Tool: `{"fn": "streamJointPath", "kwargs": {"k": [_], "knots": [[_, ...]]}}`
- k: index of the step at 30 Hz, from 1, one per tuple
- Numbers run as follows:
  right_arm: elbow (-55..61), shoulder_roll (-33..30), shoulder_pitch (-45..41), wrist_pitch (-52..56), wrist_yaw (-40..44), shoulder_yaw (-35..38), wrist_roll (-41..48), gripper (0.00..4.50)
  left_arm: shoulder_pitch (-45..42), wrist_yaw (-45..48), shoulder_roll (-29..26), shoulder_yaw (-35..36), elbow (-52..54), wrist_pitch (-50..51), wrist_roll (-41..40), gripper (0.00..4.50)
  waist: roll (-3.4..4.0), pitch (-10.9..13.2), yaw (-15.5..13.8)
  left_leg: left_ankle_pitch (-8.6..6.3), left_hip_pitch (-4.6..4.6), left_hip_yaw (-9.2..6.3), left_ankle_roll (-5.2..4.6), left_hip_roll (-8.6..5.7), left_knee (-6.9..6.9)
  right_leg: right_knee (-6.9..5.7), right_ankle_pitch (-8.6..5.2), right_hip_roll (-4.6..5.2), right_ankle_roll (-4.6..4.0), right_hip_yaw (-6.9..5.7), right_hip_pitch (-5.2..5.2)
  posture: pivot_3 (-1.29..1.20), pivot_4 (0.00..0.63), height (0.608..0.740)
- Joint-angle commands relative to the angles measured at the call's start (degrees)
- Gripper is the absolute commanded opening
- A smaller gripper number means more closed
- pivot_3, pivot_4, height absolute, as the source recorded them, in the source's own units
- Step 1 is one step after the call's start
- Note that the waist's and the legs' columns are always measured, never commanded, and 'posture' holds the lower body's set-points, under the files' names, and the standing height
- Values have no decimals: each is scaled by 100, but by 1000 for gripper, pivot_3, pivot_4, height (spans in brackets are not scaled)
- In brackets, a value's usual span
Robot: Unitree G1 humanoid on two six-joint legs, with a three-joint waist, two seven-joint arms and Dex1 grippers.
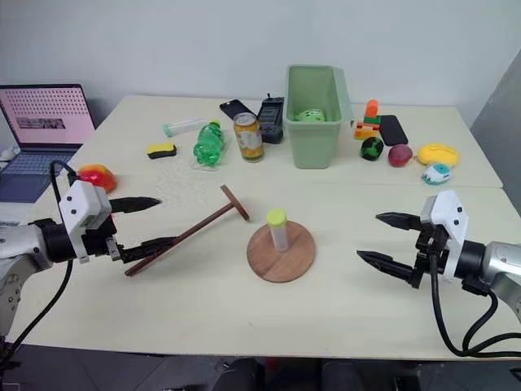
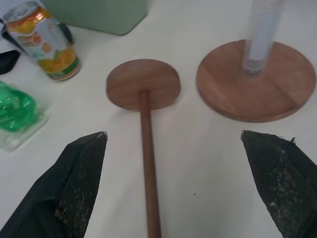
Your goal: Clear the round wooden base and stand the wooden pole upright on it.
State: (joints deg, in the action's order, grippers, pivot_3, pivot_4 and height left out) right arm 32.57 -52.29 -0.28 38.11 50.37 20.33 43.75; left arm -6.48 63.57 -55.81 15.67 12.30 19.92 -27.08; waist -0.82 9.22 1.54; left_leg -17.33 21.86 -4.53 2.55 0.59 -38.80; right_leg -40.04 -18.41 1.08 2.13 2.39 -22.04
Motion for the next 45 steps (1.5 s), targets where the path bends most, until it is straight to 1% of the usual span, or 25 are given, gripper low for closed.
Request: {"fn": "streamJointPath", "kwargs": {"k": [1,5,9,12,15,20,25,32,39,40,41,45], "knots": [[308,388,-115,-52,-407,-308,12,4389,-133,216,-18,-446,448,67,-46,4500,0,0,2,0,0,-2,0,1,0,0,0,0,0,1,2,0,150,740],[359,877,-188,-206,-734,-955,-313,4389,-536,244,167,-825,505,125,-77,4500,2,2,-2,0,2,-3,0,-1,-1,1,0,-6,0,1,2,0,150,740],[-351,1872,-718,-657,-1390,-1902,-1192,4389,-1002,311,352,-1236,263,10,127,4500,6,4,15,0,0,-1,0,-4,-3,-2,0,-15,0,-1,1,0,150,740],[-784,2306,-939,-851,-1472,-2375,-1558,4389,-1140,384,394,-1356,195,-12,160,4500,3,5,32,0,-2,0,1,-2,-1,-2,1,-21,0,0,-2,0,150,740],[-1226,2593,-1164,-965,-1396,-2776,-1841,4389,-1228,427,419,-1399,141,-17,171,4500,6,7,32,0,8,1,1,-1,3,-1,0,-21,0,2,-16,0,150,740],[-1815,2841,-1488,-1269,-1104,-3078,-2076,4389,-1263,495,411,-1428,116,-72,237,4500,8,9,31,0,7,1,0,-3,2,1,0,-17,0,2,-13,0,150,740],[-2006,2998,-1709,-1302,-901,-3210,-2121,4389,-1212,494,398,-1384,123,-105,288,4500,9,10,29,0,8,0,0,-3,1,2,0,-17,0,0,-14,0,150,740],[-2603,3444,-2158,-1515,-924,-3295,-2353,4389,-1169,474,440,-1350,129,-175,293,4500,10,10,35,0,6,1,0,-3,2,-2,1,-18,-1,2,-15,0,150,740],[-2831,3656,-2283,-1705,-850,-3395,-2567,4389,-1242,473,456,-1390,102,-180,313,4500,11,11,33,0,8,0,0,-3,2,-1,1,-17,0,0,-16,0,150,740],[-2843,3669,-2280,-1733,-855,-3391,-2581,4042,-1259,467,463,-1393,102,-171,308,4500,11,11,34,0,7,0,1,-2,2,-1,1,-17,0,0,-16,0,150,740],[-2830,3670,-2270,-1745,-837,-3395,-2588,3924,-1278,463,473,-1398,95,-166,306,4500,11,11,33,0,7,-1,0,-2,2,-1,0,-17,-1,-1,-16,0,150,740],[-2644,3611,-2184,-1752,-777,-3389,-2634,2970,-1329,440,536,-1420,88,-129,280,4500,12,11,33,0,7,0,1,-3,2,-1,1,-17,0,0,-16,0,150,740]]}}
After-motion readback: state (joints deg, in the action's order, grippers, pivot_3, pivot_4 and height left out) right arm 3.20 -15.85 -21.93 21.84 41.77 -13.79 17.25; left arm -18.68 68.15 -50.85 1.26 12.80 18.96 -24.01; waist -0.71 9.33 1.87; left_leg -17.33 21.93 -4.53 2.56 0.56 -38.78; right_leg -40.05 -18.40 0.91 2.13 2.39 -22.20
